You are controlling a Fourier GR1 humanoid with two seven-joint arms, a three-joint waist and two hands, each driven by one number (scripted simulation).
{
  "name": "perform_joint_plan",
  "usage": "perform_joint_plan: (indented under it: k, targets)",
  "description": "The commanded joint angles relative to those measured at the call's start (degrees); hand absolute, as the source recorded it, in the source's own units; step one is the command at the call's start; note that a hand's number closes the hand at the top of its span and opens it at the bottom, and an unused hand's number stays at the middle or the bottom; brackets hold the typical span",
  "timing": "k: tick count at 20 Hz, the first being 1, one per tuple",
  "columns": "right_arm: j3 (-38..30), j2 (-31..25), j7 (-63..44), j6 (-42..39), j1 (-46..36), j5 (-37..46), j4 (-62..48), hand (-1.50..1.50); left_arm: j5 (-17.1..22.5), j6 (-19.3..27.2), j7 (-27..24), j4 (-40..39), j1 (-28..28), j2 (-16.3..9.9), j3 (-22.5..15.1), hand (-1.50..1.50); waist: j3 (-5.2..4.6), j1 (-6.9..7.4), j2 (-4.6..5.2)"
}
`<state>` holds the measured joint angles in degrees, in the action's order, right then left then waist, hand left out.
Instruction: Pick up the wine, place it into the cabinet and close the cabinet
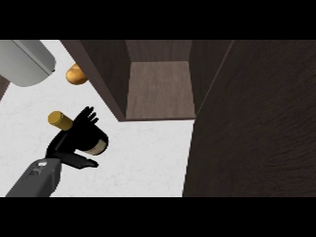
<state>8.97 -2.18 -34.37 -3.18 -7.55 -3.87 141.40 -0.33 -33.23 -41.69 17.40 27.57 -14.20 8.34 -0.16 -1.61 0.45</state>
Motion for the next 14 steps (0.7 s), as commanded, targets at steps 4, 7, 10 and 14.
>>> perform_joint_plan:
  k: [4,7,10,14]
  targets:
    - [0.03,0.62,1.14,-0.86,1.54,-2.14,-0.22,-1.5,0.56,-6.35,-5.99,-1.98,2.93,0.09,0.5,-1.5,0.0,0.08,0.11]
    - [-4.8,-0.47,0.36,-0.93,-0.92,-5.53,-1.86,-1.5,-0.05,-4.4,-6.66,-1.94,2.63,2.14,-0.31,-1.5,0.04,0.4,0.09]
    - [-0.16,-0.06,-3.53,-0.27,0.86,-2.71,3.87,-1.5,0.92,-2.62,-7.88,-3.1,2.31,3.48,0.76,1.5,-0.03,-0.03,-0.02]
    - [1.74,-0.15,-5.38,-0.01,1.7,-2.06,6.57,-1.5,2.86,-6.16,-2.68,-3.3,4.9,2.65,1.68,1.5,0.02,0.1,-0.22]
